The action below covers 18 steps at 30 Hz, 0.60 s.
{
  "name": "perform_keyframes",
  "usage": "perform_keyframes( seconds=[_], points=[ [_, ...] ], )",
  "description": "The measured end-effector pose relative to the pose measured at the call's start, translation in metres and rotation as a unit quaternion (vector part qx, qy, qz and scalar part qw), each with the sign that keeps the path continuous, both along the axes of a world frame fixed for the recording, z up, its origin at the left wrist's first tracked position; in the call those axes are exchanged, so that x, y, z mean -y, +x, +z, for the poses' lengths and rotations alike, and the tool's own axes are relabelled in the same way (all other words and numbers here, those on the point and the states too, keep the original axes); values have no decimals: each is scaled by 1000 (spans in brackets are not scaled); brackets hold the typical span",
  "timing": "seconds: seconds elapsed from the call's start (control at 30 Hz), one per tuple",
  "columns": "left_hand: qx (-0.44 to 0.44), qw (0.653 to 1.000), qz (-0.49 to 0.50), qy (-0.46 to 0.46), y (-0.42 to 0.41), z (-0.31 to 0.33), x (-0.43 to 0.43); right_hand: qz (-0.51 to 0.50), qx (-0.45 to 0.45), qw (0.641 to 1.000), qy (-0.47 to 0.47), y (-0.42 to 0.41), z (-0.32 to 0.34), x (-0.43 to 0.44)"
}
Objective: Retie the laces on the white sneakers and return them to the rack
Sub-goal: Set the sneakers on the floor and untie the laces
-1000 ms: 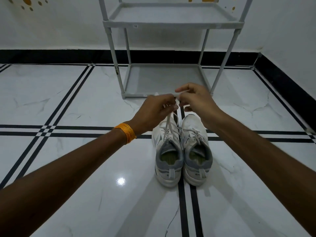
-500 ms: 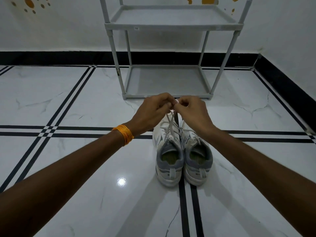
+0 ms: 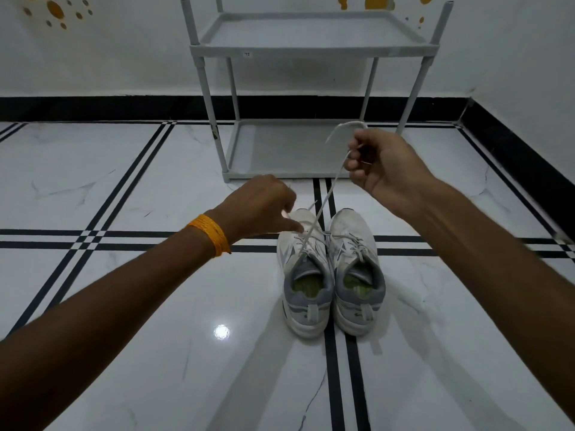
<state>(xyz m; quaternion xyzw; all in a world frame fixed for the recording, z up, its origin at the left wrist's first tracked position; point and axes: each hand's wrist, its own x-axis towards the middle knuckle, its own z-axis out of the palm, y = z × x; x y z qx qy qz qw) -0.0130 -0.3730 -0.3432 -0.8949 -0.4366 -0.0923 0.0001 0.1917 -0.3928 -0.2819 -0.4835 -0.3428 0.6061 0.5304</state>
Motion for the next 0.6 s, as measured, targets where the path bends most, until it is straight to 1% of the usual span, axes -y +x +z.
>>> perform_keyframes(
  seconds=[0.03, 0.07, 0.1, 0.13, 0.17, 0.2, 0.23, 0.27, 0.3, 0.33, 0.37, 0.4, 0.43, 0.47, 0.5, 0.6],
  points=[
    [-17, 998, 39, -41, 2, 2, -1, 9, 16, 1000, 9, -2, 1, -1],
    [4, 991, 80, -104, 4, 3, -3, 23, 30, 999, 15, -4, 2, 0],
    [63, 972, 121, -190, 6, 4, -6, 37, 40, 998, 21, -7, 2, 0],
    [137, 937, 158, -281, 7, 5, -9, 53, 48, 997, 26, -11, 2, 1],
    [193, 893, 181, -365, 8, 7, -11, 68, 56, 996, 32, -15, 1, 2],
    [220, 856, 188, -430, 10, 9, -11, 81, 62, 994, 37, -19, 0, 2],
    [232, 833, 184, -467, 13, 9, -11, 93, 65, 993, 41, -23, 0, 3],
    [245, 827, 176, -475, 18, 8, -9, 100, 66, 992, 44, -27, -1, 3],
    [261, 832, 172, -458, 25, 6, -6, 101, 65, 992, 45, -30, -1, 3],
    [274, 852, 170, -413, 32, 2, -3, 96, 62, 992, 45, -31, -2, 2],
    [276, 885, 167, -337, 39, -2, -1, 86, 56, 994, 45, -32, -2, 0],
    [267, 920, 159, -239, 42, -8, 2, 75, 44, 995, 44, -31, -3, -2],
    [258, 946, 143, -138, 44, -14, 4, 62, 27, 997, 43, -30, -4, -4],
    [252, 958, 122, -57, 43, -19, 5, 47, 10, 998, 41, -29, -7, -7],
    [247, 964, 102, 3, 41, -22, 5, 28, -5, 999, 38, -27, -9, -11],
    [212, 969, 51, 113, 34, -22, 8, -21, -50, 999, 5, -23, -21, -22]
  ],
)
